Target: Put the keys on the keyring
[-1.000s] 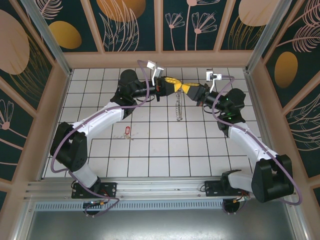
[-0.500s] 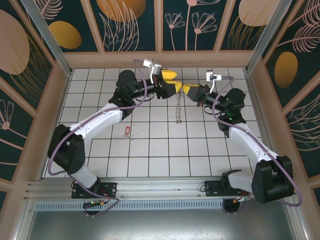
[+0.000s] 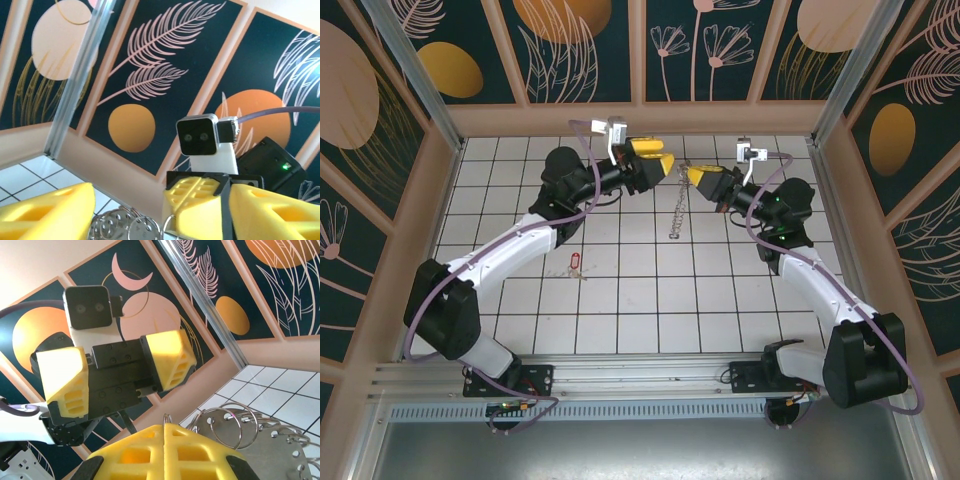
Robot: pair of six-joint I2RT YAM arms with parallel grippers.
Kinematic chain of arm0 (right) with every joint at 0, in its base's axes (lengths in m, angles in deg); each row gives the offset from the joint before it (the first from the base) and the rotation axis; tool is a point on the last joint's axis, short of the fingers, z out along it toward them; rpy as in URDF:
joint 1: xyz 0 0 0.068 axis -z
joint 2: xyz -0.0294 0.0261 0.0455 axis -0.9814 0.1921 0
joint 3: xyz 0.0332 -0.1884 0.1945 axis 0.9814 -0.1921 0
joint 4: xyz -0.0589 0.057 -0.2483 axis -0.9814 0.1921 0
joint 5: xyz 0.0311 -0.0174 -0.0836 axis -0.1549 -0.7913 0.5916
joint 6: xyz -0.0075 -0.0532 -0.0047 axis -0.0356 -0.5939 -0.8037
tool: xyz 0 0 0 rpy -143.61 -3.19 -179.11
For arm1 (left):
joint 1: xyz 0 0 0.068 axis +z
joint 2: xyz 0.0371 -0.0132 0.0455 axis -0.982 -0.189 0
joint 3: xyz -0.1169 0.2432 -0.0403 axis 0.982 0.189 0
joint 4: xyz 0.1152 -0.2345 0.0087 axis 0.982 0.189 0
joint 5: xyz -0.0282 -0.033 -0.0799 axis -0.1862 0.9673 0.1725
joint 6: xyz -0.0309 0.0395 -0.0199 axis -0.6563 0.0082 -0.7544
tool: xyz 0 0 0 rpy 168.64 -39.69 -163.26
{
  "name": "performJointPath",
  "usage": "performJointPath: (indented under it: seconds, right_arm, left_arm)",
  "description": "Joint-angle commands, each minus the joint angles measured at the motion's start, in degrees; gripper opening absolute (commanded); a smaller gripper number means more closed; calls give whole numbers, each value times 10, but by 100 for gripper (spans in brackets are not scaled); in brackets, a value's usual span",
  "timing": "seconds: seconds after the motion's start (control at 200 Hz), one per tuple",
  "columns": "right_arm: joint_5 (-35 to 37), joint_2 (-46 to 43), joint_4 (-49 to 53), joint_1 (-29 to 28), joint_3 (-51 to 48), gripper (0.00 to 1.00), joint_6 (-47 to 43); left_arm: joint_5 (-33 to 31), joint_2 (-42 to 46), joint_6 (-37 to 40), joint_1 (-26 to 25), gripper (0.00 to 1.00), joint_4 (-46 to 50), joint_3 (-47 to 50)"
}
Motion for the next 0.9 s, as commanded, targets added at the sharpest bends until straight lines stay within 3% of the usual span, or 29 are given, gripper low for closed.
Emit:
performJointPath:
  seconds: [0.0, 0.2, 0.896]
  right_arm:
    - [1, -20, -79, 4, 14, 0, 7]
    - [19, -12, -128, 1, 17, 0, 27]
    - [37, 31, -157, -19, 40, 0, 41]
  left_arm:
    - [36, -10, -70, 4, 63, -84, 15]
    - [62, -35, -134, 3, 48, -150, 15]
    - [92, -82, -202, 3, 37, -237, 4]
